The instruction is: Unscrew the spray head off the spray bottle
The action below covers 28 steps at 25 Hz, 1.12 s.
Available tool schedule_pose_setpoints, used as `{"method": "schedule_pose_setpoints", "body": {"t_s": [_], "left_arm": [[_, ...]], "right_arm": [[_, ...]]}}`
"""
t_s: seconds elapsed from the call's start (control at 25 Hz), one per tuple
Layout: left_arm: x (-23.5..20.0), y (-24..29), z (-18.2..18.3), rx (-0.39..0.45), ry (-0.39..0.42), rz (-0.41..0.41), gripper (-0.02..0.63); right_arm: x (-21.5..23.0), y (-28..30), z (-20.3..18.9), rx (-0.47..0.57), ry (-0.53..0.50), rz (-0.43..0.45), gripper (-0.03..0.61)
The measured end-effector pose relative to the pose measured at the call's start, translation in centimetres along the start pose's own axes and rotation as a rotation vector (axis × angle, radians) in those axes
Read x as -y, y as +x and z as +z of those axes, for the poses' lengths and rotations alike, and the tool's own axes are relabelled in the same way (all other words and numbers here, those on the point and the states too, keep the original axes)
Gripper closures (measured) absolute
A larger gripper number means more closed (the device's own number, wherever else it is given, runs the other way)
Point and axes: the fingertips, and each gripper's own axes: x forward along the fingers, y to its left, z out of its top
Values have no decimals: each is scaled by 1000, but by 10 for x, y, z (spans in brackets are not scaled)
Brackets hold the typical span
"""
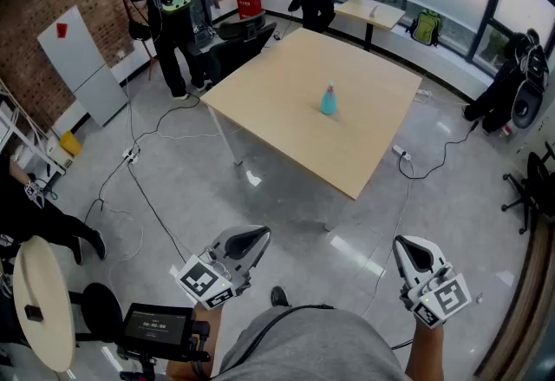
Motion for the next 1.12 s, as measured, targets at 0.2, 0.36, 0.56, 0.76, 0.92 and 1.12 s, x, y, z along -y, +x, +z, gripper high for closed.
{"method": "schedule_pose_setpoints", "body": {"t_s": [0.2,0.36,0.56,0.76,0.92,1.12], "left_arm": [[-2,9,2,-5,-4,-21,606],[-1,9,-3,-9,-6,-25,606],[-8,3,-9,-9,-13,-15,606],[-22,1,-10,-15,-31,-13,606],[-39,1,-12,-18,-36,-20,606],[-67,-13,-18,-8,-48,-30,606]], "right_arm": [[5,-2,5,-5,2,-20,574],[2,-3,1,-5,4,-22,574],[0,6,-5,-10,8,-18,574],[-1,20,-1,-12,10,-25,574],[2,38,2,6,23,-39,574],[-6,67,5,33,45,-66,572]]}}
